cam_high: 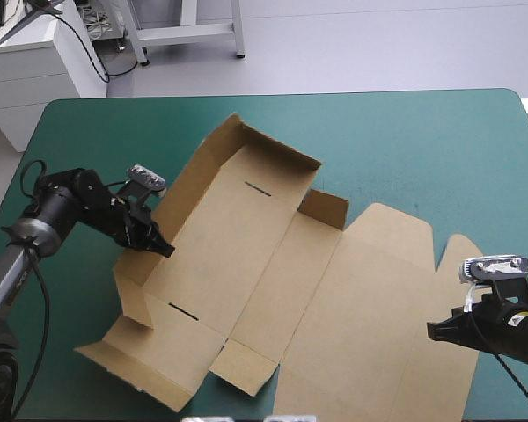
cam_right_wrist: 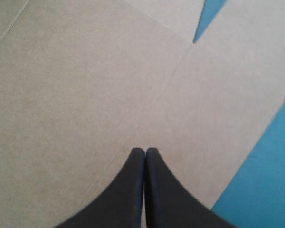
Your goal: Fold the box
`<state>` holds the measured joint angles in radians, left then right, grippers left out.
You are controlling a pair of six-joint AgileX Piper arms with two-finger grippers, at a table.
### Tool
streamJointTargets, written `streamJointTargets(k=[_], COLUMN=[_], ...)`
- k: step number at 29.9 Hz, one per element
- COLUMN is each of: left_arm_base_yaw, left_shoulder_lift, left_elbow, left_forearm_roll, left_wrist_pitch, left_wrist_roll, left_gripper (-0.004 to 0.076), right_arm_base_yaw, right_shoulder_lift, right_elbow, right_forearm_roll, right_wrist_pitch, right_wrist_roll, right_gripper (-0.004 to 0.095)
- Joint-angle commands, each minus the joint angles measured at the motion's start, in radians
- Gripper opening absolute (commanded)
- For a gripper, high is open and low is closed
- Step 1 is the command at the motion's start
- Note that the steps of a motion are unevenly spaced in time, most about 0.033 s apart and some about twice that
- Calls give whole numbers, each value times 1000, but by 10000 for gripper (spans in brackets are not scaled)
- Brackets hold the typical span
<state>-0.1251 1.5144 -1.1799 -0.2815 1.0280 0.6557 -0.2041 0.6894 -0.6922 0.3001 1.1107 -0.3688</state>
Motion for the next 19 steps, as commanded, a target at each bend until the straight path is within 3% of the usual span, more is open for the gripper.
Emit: streamJointTargets(k=[1,8,12,19], left_arm_base_yaw=[-120,-372,-499,-633], left_shoulder_lift=[-33,-32,-23,13], left_elbow=[-116,-190,-189,-189], left_forearm_roll=[87,378,633,1022], left_wrist_pitch=[-98,-240,-313,-345], left_wrist_roll=[0,-15,-170,-404], left_gripper=[-8,-8,-8,-8], right_arm_base_yaw=[1,1,1,1], right_shoulder_lift=[1,1,1,1], right_elbow=[-25,-25,-25,-25], right_forearm_roll=[18,23,36,64], right_wrist_pitch=[-1,24,22,20], right_wrist_roll=[-9,-9,-9,-21], right_gripper=[-19,-19,-19,-19])
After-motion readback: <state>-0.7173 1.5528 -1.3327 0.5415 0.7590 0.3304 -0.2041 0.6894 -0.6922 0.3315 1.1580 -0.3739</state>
